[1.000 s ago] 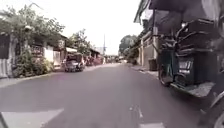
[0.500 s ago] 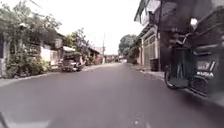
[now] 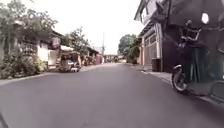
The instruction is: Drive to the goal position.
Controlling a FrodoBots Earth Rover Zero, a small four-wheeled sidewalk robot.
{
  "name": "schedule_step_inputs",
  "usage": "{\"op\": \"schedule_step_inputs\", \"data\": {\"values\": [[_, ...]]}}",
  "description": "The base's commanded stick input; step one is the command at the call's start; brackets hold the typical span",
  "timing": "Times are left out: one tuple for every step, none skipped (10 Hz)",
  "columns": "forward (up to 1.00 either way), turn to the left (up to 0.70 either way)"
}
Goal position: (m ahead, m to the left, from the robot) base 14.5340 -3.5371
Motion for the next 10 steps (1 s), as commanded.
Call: {"op": "schedule_step_inputs", "data": {"values": [[0.70, 0.00], [0.70, 0.00], [0.70, 0.00], [0.70, 0.00], [0.70, 0.00], [0.70, 0.00], [0.70, 0.00], [0.70, -0.03], [0.70, -0.12], [0.70, 0.00]]}}
